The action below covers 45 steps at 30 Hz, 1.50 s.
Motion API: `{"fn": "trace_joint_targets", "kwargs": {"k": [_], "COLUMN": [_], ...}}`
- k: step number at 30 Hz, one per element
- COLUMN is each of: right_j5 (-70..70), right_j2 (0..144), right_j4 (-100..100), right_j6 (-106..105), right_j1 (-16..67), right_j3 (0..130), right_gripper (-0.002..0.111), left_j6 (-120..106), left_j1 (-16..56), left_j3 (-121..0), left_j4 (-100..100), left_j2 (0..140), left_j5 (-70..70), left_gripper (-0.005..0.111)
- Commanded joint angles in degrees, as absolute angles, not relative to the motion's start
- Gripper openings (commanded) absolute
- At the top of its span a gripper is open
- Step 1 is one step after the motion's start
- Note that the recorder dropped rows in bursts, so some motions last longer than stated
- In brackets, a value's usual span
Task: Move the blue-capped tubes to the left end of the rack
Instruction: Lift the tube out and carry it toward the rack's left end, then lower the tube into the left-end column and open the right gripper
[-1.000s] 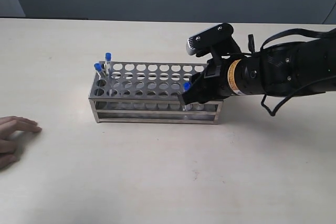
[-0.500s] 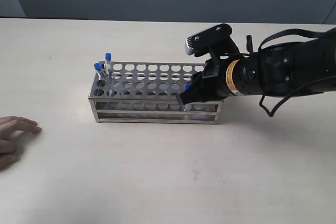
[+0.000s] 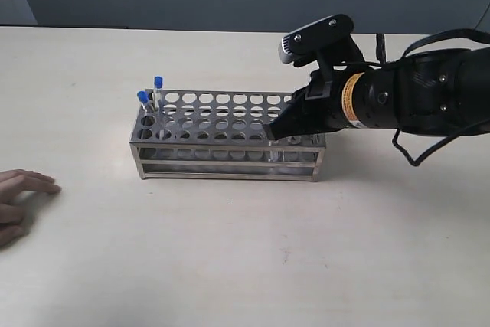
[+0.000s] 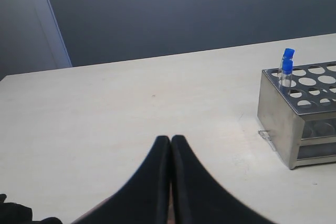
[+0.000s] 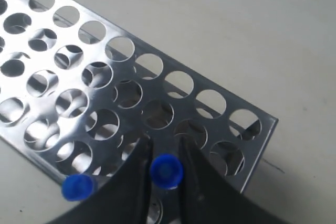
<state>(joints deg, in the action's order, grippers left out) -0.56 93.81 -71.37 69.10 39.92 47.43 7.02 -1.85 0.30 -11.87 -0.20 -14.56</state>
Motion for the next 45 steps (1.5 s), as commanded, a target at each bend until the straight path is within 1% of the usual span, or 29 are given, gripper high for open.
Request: {"fn": "trace_joint_targets", "kwargs": {"k": [1, 5, 11, 17, 23, 31, 36, 45], "right_j5": [0.0, 1.17, 9.62, 18.7, 27.07, 25.87, 22.15, 20.09], "right_j2": [91.08, 88.33, 87.29, 90.29, 96.27, 104.2, 107.08, 108.88], "right_j4": [-73.57, -73.95, -73.95, -72.89, -72.41, -72.61, -73.73, -79.28], "right_j6": [68.62, 68.62, 68.62, 68.96, 69.53, 69.53, 69.53, 71.74], "right_j1": [39.99, 39.99, 39.99, 40.09, 40.35, 44.95, 47.33, 47.47], "right_j3": [47.18, 47.6, 51.41, 56.35, 60.26, 66.4, 69.95, 71.92], "right_gripper": [0.0, 0.0, 0.0, 0.0, 0.0, 0.0, 0.0, 0.0], "left_j6": [7.06, 7.06, 7.06, 7.06, 7.06, 7.06, 7.06, 7.06], "left_j1": [-1.6, -1.6, -1.6, -1.6, -1.6, -1.6, -1.6, -1.6], "left_j3": [0.0, 0.0, 0.0, 0.0, 0.0, 0.0, 0.0, 0.0], "left_j4": [-11.57, -11.57, -11.57, -11.57, -11.57, -11.57, -11.57, -11.57], "left_j2": [0.0, 0.0, 0.0, 0.0, 0.0, 0.0, 0.0, 0.0], "left_j5": [-14.09, -14.09, -14.09, -14.09, -14.09, -14.09, -14.09, -14.09], "left_gripper": [0.001, 0.001, 0.001, 0.001, 0.001, 0.001, 0.001, 0.001]}}
